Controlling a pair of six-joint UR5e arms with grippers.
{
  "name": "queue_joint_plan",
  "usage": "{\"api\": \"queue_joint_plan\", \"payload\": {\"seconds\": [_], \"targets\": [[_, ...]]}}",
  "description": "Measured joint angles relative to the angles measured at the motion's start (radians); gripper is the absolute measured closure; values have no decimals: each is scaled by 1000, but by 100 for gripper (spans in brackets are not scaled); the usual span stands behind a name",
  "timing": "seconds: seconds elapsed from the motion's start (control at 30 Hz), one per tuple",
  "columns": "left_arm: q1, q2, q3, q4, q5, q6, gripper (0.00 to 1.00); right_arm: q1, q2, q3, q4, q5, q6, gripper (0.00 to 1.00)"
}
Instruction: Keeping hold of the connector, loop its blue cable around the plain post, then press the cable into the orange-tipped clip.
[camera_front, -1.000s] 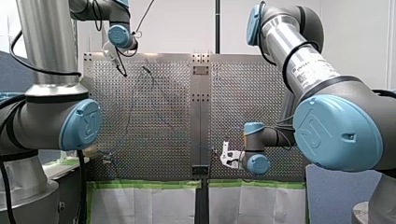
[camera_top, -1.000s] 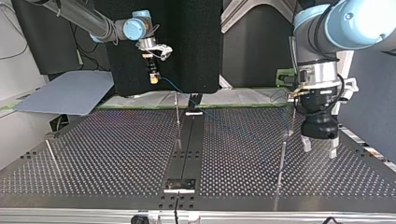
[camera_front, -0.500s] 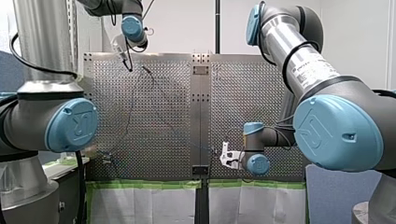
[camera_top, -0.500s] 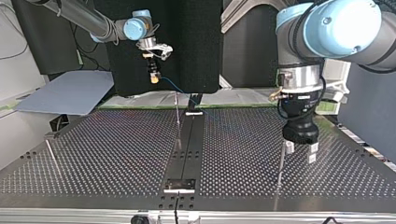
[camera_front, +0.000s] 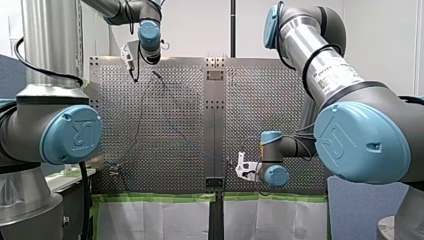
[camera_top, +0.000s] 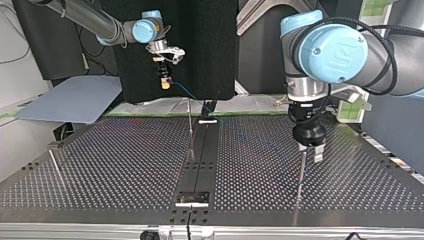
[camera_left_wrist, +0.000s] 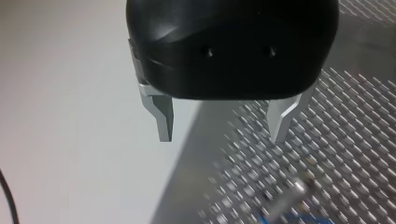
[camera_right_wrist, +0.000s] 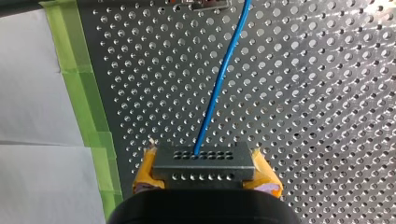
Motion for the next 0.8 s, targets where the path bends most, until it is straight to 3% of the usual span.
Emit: {"api": "queue_joint_plan", "payload": {"seconds": [0.33,0.8], "targets": [[-3,-7,-1,-91,-78,91,1,0,0,0,6,-4,0,98],[2,-8,3,-219,19,219,1,1,0,0,7,-7,0,98]]}}
